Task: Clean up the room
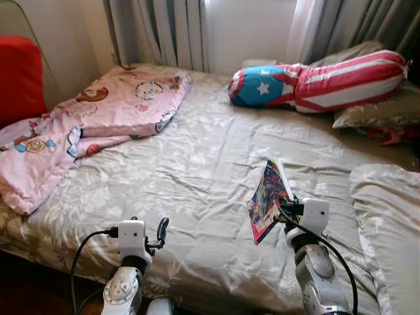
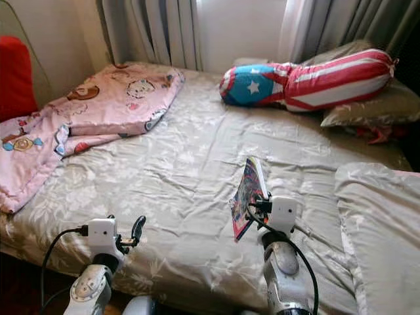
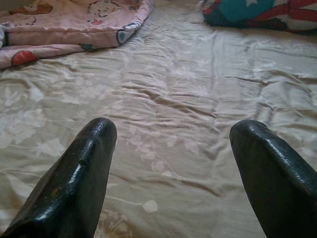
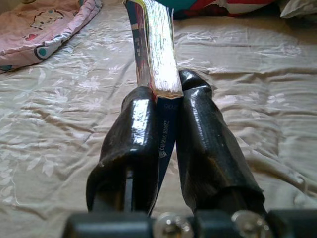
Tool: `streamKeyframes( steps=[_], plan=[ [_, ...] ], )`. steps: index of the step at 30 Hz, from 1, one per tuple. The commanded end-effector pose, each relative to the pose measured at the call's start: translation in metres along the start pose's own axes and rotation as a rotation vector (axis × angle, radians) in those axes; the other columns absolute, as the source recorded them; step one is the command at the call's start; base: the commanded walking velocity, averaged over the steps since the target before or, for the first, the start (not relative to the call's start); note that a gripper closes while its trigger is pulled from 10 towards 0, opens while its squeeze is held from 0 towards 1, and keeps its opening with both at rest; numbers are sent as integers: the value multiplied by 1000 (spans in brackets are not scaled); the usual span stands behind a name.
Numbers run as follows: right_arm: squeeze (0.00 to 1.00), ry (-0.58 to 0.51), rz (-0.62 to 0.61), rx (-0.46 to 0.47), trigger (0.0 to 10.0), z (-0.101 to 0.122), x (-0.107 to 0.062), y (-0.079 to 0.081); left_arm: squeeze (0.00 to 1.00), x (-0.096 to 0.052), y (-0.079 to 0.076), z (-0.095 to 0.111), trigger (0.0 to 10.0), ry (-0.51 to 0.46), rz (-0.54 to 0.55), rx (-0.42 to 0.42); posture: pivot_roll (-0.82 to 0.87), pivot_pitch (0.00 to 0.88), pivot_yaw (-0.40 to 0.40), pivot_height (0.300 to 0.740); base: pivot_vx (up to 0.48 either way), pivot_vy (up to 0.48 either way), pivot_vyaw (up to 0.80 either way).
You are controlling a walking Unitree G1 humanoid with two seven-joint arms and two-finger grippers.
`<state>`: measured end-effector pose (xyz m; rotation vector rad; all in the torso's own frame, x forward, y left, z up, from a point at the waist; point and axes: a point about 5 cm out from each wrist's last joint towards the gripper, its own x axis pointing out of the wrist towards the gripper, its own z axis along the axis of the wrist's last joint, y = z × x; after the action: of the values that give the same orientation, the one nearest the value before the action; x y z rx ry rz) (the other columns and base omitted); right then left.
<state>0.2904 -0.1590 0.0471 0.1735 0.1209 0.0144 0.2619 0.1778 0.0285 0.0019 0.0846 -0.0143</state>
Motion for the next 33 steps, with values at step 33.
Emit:
streamKeyframes(
  steps=[33],
  plan=[
    [0, -35, 9, 2, 10000, 6, 2, 2, 0, 1, -1, 2, 10000, 8, -17, 14, 34, 0, -35, 637, 33, 0, 0]
  ],
)
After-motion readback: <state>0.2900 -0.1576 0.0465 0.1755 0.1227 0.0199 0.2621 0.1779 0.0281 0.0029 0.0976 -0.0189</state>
